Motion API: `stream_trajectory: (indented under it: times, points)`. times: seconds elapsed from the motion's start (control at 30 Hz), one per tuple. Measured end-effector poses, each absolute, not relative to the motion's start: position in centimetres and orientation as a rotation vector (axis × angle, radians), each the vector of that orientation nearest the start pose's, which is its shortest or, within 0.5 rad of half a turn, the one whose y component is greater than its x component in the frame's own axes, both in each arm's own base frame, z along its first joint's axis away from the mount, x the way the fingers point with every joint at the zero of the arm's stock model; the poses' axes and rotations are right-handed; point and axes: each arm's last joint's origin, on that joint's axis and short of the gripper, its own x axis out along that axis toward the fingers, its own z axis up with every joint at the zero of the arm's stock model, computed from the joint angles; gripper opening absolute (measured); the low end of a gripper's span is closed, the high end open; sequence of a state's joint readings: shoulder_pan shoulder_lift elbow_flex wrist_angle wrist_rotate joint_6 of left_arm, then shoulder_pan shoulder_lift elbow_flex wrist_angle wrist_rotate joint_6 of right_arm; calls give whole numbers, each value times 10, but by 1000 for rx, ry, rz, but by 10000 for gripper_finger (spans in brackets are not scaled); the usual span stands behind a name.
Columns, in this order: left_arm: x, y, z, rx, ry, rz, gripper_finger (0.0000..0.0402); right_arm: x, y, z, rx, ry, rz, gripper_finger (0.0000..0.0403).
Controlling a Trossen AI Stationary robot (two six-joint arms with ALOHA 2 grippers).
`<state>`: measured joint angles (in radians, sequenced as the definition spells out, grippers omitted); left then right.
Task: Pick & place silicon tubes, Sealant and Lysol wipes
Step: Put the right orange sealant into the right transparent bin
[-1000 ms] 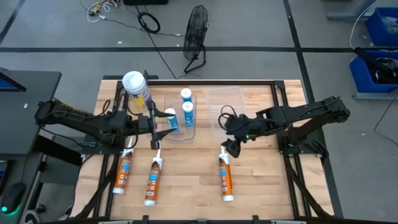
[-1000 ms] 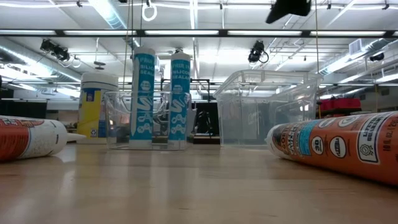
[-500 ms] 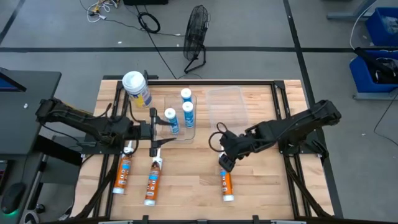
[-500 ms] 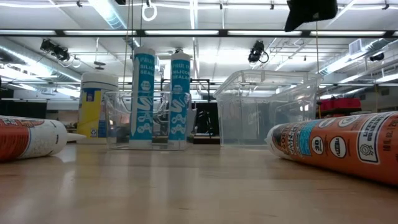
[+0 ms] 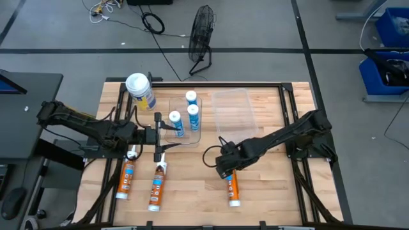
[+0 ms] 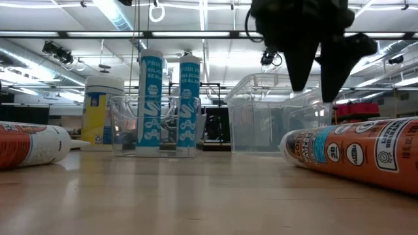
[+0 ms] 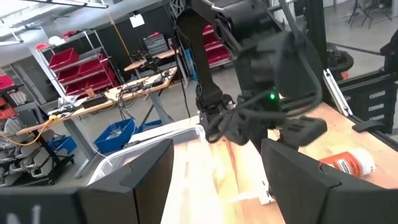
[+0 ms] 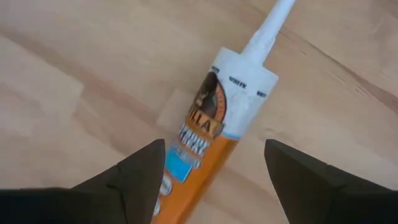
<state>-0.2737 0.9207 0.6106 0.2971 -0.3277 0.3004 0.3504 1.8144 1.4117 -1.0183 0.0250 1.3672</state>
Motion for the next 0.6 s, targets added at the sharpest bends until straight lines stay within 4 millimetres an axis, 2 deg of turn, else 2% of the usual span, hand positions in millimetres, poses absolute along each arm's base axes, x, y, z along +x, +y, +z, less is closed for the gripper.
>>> stream_trajectory:
  times: [0.33,0.6]
  points:
    - [202,-47,294,312,24,51,248,337,116,186,765,1342,-839,279]
    - [202,-47,294,315,31,50,248,343,115,175,751,1341,-830,279]
